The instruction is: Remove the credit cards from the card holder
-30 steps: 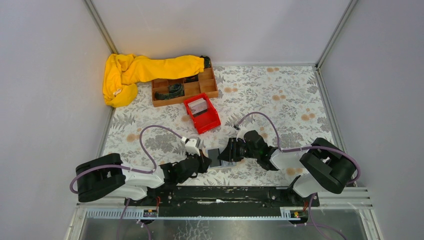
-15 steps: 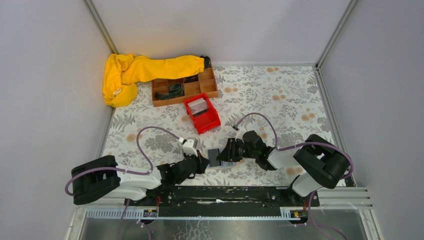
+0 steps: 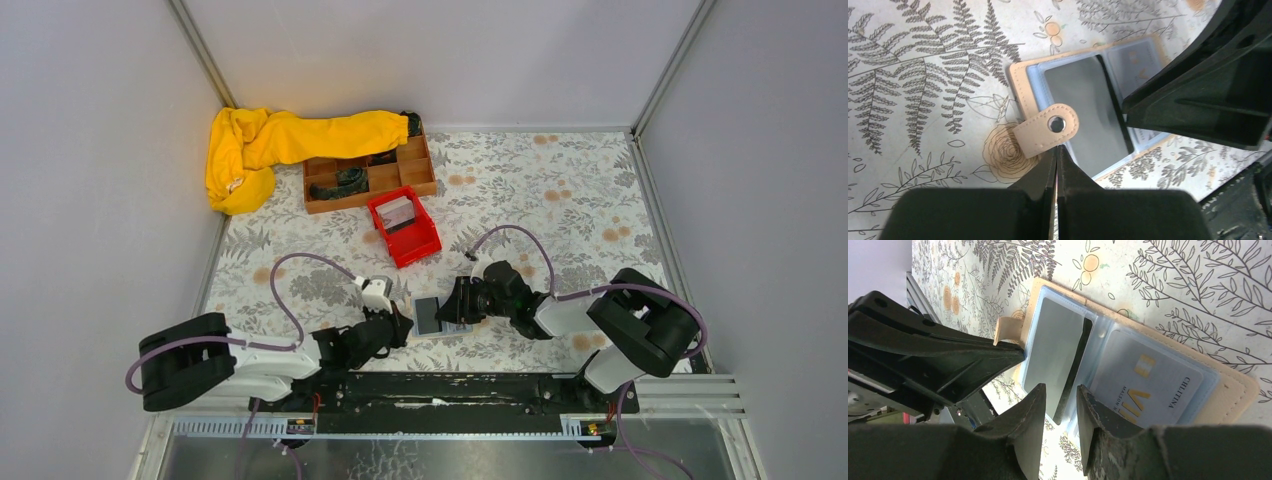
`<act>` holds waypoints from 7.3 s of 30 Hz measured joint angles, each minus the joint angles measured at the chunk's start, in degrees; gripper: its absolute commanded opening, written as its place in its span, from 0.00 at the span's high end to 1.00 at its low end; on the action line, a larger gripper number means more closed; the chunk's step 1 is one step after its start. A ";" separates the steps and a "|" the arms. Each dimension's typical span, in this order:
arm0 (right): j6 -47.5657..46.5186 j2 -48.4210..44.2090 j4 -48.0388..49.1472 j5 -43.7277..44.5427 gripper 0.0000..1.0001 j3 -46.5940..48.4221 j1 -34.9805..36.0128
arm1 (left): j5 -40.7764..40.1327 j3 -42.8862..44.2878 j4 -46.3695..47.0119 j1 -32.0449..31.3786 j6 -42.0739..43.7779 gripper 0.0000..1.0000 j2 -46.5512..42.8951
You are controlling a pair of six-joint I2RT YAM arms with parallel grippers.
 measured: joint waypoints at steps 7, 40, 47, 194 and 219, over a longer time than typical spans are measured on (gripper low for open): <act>0.02 0.31 0.46 -0.15 0.63 0.00 0.00 | -0.26 0.02 2.95 0.00 -0.11 1.00 3.91; 2.91 2.21 7.65 -0.26 0.64 -1.14 -0.52 | -1.11 0.09 7.19 0.00 -0.66 1.00 7.41; 4.20 2.21 10.78 -1.03 0.64 -1.46 -1.14 | -1.27 0.09 7.74 0.00 -0.63 1.00 7.82; 5.92 4.31 15.30 0.42 0.63 -4.68 -0.87 | -2.27 5.90 3.54 0.33 2.34 1.00 11.87; 8.39 7.69 23.69 -6.29 0.63 -3.74 -2.03 | -2.62 5.31 3.32 0.33 2.12 1.00 11.04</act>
